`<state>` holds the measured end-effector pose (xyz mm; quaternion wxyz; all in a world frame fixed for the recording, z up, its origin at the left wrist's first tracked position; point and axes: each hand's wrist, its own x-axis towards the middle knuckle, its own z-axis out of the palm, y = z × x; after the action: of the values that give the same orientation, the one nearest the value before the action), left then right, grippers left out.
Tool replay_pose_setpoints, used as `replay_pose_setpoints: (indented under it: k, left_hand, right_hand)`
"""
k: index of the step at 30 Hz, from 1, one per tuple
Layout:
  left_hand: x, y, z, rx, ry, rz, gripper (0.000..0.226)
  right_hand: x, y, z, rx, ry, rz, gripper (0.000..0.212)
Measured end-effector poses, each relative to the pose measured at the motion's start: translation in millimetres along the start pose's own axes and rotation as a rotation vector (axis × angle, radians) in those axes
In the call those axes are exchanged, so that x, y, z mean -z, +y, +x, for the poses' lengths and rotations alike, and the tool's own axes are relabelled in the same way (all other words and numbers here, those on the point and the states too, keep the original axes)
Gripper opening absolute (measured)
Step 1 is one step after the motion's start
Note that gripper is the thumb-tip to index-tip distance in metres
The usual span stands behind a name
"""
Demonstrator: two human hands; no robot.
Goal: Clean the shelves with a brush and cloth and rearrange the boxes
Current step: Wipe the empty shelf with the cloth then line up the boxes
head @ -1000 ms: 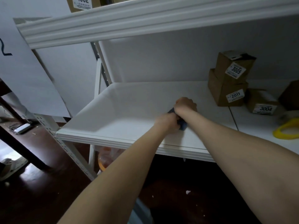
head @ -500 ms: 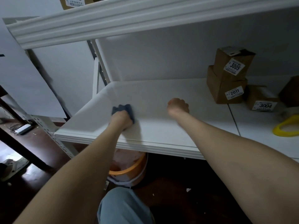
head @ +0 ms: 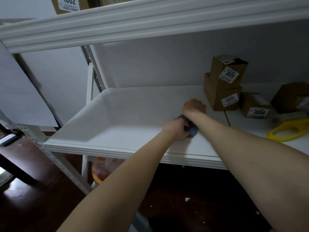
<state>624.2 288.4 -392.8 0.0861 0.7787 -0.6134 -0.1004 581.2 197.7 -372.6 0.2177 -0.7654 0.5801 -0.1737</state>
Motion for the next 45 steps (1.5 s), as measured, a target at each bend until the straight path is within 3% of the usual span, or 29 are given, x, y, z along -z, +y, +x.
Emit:
replay_pose_setpoints:
  k: [5,11,15,19,23,28,31,34,38,41,45]
  left_hand:
    - [24.2,-62.3,-13.7,0.197,0.074,0.029,0.046]
    - [37.0,-150.3,-45.0,0.502,0.148,0.079,0.053]
    - [48.4,-190.0,-52.9,0.610,-0.017,0.320,0.055]
    - [49.3,-227.1,-68.6,0.727,0.057,0.258,0.042]
    - [61.0,-256.9,-80.5,0.865,0.096,0.196,0.045]
    - [68.1,-297.0,-97.6,0.929,0.207,0.177,0.038]
    - [71.4,-309.4,-103.1,0.978,0.095,0.166,0.056]
    - [73.7,-311.0,-102.1,0.972,0.035,0.221,0.058]
    - [76.4,-286.9,-101.6,1.009,0.088,0.145,0.054]
    - [65.8,-255.0,-91.9,0.926,0.065,0.172,0.061]
    - [38.3,-186.9,-65.9,0.771,-0.004,0.299,0.048]
  right_hand:
    - [-17.5,-29.7,-19.4,-0.011,-0.077,0.048,0.036]
    - [-59.0,-86.1,-54.6,0.196,-0.238,0.102,0.036]
    - [-89.0,-136.4,-84.1,0.381,-0.370,0.148,0.015]
    - [-110.0,-171.5,-97.1,0.459,-0.438,0.159,0.002]
    - [-125.8,-187.4,-95.2,0.489,-0.424,0.140,0.034]
    - [-138.5,-189.1,-86.8,0.475,-0.422,0.126,0.040]
    - [-140.2,-185.7,-84.4,0.467,-0.427,0.140,0.041]
    - [-137.6,-176.2,-80.4,0.459,-0.421,0.150,0.040]
    - [-120.4,-154.6,-71.5,0.415,-0.380,0.151,0.038]
    - [-104.1,-135.2,-63.9,0.346,-0.331,0.158,0.037]
    - [-77.4,-96.7,-59.9,0.272,-0.282,0.136,0.038]
